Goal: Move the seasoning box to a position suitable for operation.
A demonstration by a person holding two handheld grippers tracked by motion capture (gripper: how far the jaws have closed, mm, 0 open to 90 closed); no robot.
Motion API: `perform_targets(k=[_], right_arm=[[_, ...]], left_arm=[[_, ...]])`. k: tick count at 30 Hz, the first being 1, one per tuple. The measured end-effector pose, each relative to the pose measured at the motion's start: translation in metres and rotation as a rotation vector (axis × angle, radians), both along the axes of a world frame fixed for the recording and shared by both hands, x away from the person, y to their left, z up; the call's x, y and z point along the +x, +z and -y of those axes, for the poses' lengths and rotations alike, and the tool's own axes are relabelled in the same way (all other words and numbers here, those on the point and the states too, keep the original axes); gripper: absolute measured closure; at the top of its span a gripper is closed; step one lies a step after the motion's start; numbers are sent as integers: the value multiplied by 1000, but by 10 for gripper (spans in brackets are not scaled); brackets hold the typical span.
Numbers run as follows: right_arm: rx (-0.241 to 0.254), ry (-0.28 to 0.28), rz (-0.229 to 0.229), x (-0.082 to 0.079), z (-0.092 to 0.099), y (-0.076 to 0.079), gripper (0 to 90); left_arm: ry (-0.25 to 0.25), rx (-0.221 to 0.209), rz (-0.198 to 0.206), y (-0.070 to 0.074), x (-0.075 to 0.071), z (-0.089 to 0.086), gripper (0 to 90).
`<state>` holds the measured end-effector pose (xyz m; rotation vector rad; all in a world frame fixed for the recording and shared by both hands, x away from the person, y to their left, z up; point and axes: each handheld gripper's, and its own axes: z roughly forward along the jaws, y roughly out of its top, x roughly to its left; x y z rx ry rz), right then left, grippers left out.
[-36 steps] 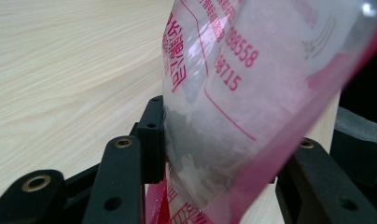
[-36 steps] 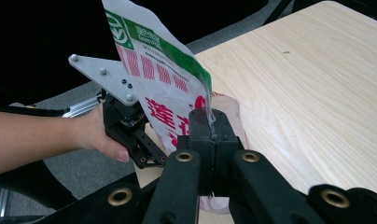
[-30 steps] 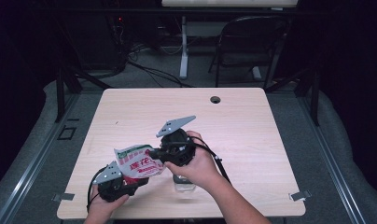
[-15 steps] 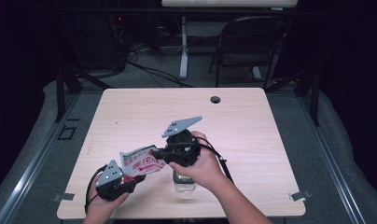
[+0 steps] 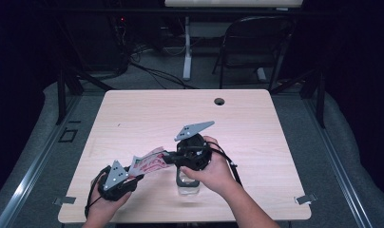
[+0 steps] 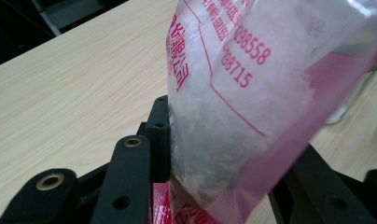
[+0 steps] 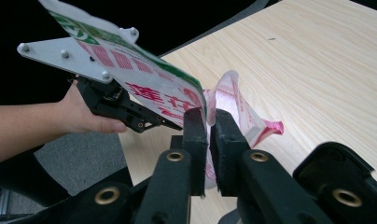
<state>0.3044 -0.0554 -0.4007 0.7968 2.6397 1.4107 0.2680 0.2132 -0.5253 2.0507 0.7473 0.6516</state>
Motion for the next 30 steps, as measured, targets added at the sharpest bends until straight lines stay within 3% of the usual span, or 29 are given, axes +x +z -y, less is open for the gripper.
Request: perform_targets(k=[10, 19, 25, 30], right_arm=[[8, -32, -9, -1, 16, -5, 773], [12, -43, 8, -5, 27, 0, 708], [4, -47, -6, -8, 36, -8, 680], [28, -72, -25, -7, 47, -11, 676]], left_arm=[[45, 53, 32, 2, 1, 4, 630], [63, 148, 84, 2, 0, 14, 632], [72, 196, 102, 2, 1, 19, 633], [78, 236, 122, 0, 1, 23, 633]])
